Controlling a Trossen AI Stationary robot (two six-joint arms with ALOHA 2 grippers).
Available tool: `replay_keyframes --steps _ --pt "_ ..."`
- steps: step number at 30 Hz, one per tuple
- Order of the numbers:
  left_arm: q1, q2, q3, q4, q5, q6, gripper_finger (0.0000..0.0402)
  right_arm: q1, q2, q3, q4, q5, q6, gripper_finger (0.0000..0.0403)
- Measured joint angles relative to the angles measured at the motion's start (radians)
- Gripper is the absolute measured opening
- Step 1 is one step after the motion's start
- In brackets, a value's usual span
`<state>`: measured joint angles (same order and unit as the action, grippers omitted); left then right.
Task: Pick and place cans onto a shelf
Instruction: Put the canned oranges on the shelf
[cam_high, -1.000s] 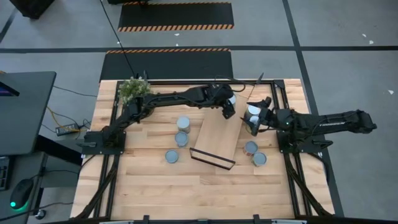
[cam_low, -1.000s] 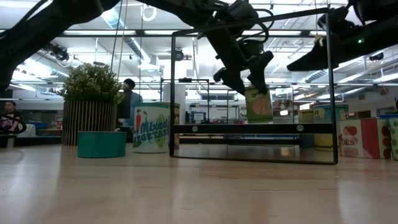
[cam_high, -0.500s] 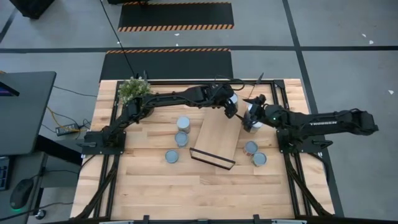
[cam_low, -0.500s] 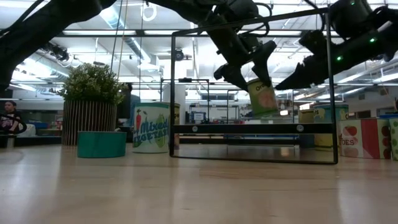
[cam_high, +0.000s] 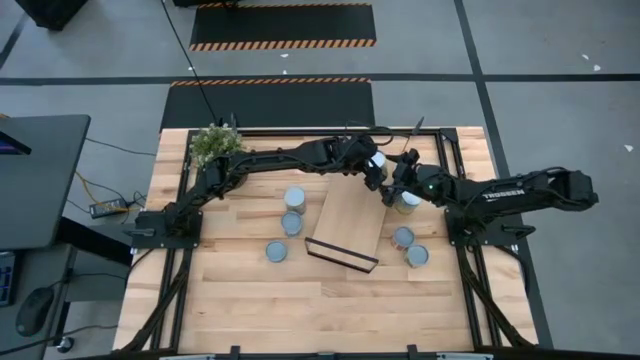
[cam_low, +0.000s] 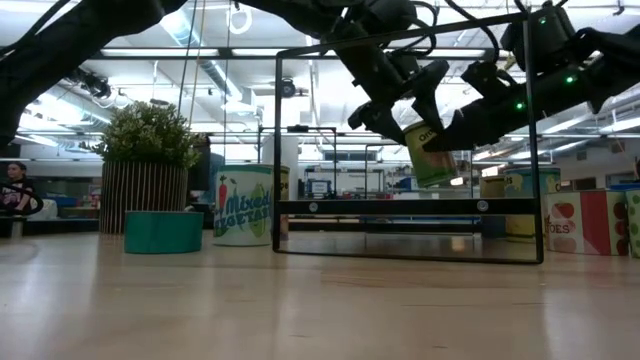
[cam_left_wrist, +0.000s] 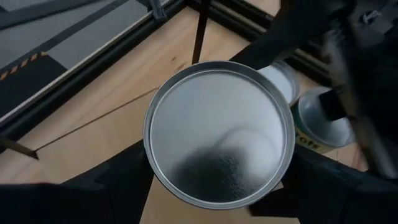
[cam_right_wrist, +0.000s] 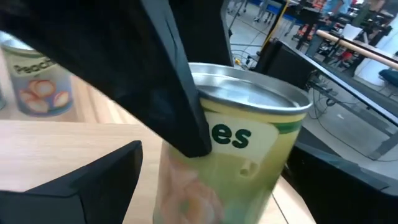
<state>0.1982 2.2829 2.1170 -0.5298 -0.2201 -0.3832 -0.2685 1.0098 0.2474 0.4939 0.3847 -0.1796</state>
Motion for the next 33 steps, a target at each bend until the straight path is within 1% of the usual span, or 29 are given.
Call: replay_keyframes --steps 7,12,16,18,22,25,33 --pt "-0.010 0.000 0.000 0.011 0.000 0.000 0.0314 -0.036 0.067 0.000 0.083 -0.020 -0.001 0.0391" --pt "-0.013 0.000 0.000 0.013 0.000 0.000 0.0314 -0.058 0.086 0.000 0.104 -0.060 -0.006 0.0359" --pt "-0.011 -0.001 0.000 0.010 0.035 0.002 0.0314 -0.067 0.084 0.000 0.097 -0.076 -0.005 0.0332" --pt "-0.010 -0.001 0.000 0.011 0.041 0.018 0.0314 -0.068 0.084 0.000 0.094 -0.076 -0.006 0.0326" --pt "-0.011 -0.001 0.000 0.005 0.044 0.063 0.0315 -0.068 0.084 0.000 0.092 -0.092 -0.016 0.0331" --pt "-0.014 -0.001 0.000 -0.007 0.046 0.128 0.0315 -0.068 0.084 0.000 0.081 -0.103 -0.018 0.0338" --pt "-0.008 -0.001 -0.001 -0.021 0.060 0.240 0.0315 -0.071 0.084 0.000 0.054 -0.111 -0.045 0.0333"
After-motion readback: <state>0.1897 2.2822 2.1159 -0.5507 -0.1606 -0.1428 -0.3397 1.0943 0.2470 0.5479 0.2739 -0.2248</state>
